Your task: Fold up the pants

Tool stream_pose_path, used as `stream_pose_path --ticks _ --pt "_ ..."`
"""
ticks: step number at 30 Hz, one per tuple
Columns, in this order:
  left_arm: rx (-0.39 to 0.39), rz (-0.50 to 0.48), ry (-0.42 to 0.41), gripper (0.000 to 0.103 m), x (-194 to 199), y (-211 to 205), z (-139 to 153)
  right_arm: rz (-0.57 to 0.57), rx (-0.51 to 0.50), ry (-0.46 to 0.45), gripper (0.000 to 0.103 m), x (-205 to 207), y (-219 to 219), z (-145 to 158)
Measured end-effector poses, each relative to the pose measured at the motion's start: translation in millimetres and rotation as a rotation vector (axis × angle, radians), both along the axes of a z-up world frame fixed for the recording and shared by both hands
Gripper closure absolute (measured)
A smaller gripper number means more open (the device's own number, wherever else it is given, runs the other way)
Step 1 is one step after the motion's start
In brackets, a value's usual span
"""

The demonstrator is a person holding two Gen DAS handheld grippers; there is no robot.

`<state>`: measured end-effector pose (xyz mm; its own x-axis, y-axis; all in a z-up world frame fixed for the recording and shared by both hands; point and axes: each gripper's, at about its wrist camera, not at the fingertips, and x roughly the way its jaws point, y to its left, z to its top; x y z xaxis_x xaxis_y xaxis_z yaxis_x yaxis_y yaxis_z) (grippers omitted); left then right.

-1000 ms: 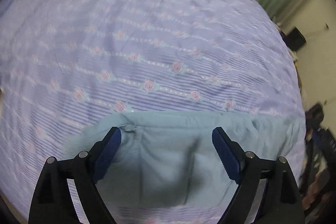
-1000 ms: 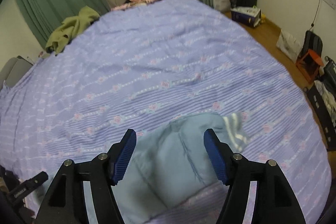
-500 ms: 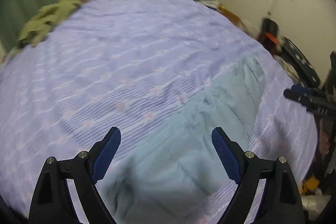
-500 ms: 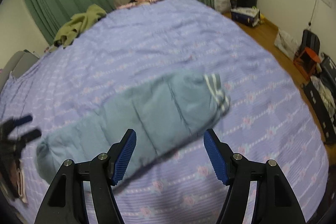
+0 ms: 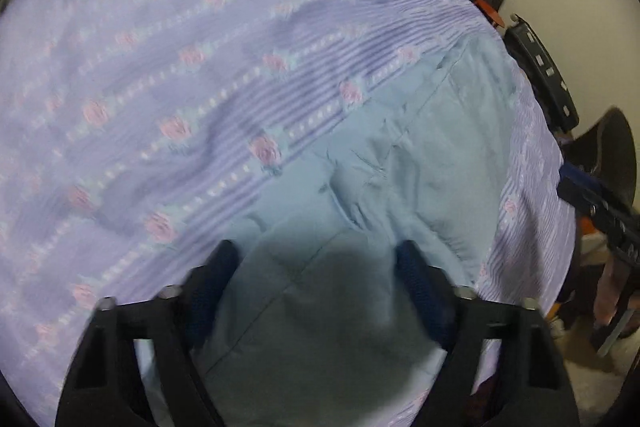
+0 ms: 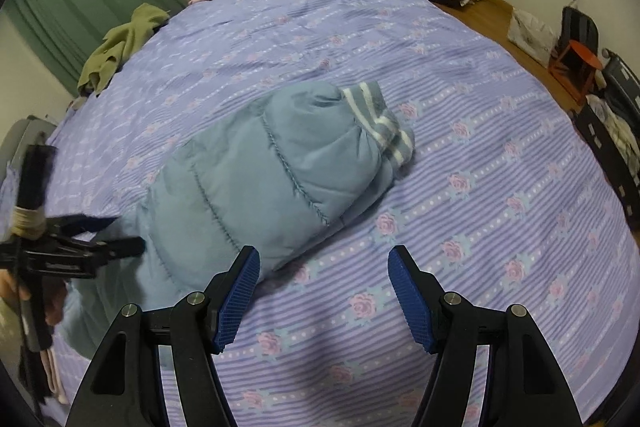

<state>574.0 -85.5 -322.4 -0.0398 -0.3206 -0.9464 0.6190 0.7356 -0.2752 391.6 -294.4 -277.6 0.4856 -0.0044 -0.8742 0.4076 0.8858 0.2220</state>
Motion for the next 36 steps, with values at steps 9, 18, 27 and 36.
stream_pose_path --ticks 9,18,27,36 --pt "-0.062 0.033 -0.108 0.090 3.8 0.4 18.6 0.035 0.019 -0.014 0.036 3.9 12.9 -5.6" --pt "-0.015 0.198 -0.150 0.060 18.8 12.7 25.2 0.043 0.029 -0.006 0.036 10.4 20.6 -6.5" --pt "-0.065 0.378 -0.469 0.030 -55.1 145.6 133.0 0.173 0.049 -0.092 0.036 0.1 77.9 30.5" --pt "-0.120 0.590 -0.252 0.032 -91.2 229.7 67.9 0.388 0.011 -0.079 0.036 -7.9 170.6 21.7"
